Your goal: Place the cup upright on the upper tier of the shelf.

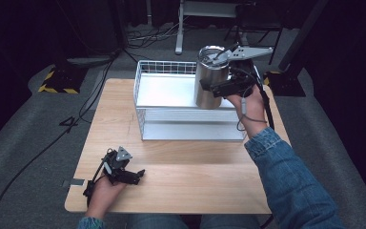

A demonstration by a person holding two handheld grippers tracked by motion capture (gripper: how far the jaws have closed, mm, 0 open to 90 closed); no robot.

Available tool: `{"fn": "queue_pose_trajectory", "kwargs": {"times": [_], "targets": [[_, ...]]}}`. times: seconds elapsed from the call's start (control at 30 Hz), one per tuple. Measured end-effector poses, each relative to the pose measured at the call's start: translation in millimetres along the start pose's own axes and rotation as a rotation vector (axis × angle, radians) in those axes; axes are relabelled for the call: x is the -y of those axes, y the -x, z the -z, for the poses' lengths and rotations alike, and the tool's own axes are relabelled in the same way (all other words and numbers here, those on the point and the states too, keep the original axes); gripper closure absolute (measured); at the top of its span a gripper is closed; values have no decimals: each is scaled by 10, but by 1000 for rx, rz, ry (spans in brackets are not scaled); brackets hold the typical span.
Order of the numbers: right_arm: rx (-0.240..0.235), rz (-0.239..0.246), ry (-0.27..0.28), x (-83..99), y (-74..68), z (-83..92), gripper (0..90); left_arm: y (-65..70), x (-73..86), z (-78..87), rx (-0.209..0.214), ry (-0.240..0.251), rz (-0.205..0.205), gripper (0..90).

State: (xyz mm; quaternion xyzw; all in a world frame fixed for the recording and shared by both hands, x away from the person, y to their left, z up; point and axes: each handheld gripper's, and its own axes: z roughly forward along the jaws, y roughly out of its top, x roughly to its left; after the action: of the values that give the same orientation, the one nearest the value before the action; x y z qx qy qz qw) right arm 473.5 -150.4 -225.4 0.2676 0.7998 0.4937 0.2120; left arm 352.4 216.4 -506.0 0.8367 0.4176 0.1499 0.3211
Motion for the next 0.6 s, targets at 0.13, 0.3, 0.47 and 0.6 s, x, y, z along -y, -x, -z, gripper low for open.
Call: {"fn": "queue_pose_trajectory", "kwargs": {"times": [0.13, 0.3, 0.47, 0.6], "targets": [[22, -21, -14, -27, 107, -40, 38, -5, -3, -1, -3, 0, -5, 4], [40, -62, -19, -63, 267, -141, 38, -6, -5, -4, -2, 2, -4, 4], [65, -78, -27, -96, 387, -251, 38, -5, -5, -4, -1, 1, -3, 4], [80, -77, -44, -103, 436, -315, 38, -5, -3, -2, -1, 2, -3, 4]]}}
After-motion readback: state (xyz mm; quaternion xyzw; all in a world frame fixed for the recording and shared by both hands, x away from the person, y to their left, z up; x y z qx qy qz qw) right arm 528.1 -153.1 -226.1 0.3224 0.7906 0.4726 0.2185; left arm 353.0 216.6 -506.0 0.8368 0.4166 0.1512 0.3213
